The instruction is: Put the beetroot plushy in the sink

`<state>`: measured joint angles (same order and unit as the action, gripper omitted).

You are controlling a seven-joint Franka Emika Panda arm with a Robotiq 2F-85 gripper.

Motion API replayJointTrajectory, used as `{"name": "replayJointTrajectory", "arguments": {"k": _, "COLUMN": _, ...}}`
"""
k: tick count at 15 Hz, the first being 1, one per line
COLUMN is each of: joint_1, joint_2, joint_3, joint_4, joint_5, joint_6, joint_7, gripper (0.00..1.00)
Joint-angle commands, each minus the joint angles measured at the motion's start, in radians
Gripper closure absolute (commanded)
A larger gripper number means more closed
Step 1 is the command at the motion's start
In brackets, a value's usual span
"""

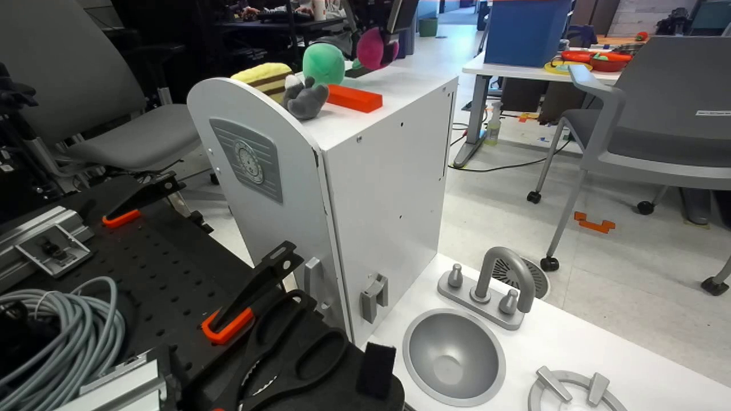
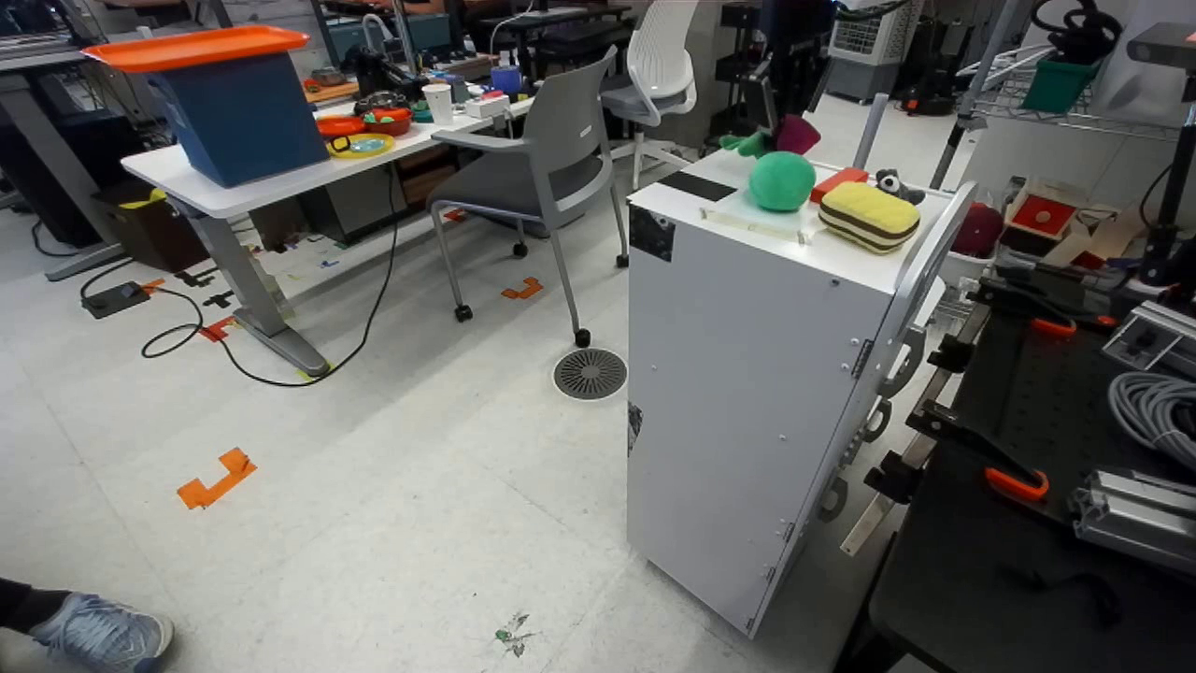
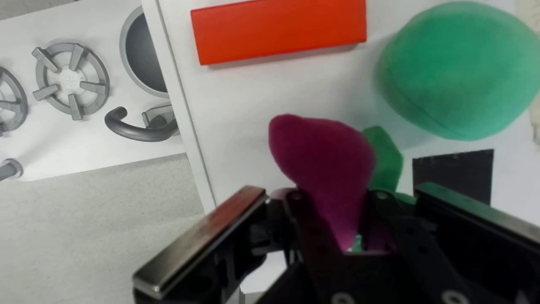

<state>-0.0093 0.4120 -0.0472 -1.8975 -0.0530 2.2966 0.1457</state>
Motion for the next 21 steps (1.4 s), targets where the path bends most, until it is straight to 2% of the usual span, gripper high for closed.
{"name": "replayJointTrajectory", "arguments": {"k": 1, "joint_1": 0.028, "joint_2": -0.086, "joint_3": -0.018, "joint_4": -0.047, "joint_5": -0.009, "joint_6": -0.001, "joint_7": 0.102, "gripper": 0.95}}
{"name": "replayJointTrajectory", "arguments": {"k": 6, "joint_1": 0.03, "joint_2": -0.152, "joint_3": -0.023, "joint_4": -0.074, "joint_5": -0.021, "joint_6": -0.021, "joint_7": 0.177, "gripper": 0.95}}
{"name": "replayJointTrajectory", "arguments": {"k": 14, "joint_1": 0.009, "joint_2": -0.241, "joint_3": -0.02, "joint_4": -0.125, "joint_5": -0.047, "joint_6": -0.101, "joint_7": 0.11, "gripper": 0.95}}
{"name": "replayJointTrajectory", "arguments": {"k": 21, "joint_1": -0.021, "joint_2": -0.251, "joint_3": -0.048, "joint_4": -0.128, "joint_5": -0.091, "joint_6": -0.152, "joint_7": 0.104, "gripper": 0.95}}
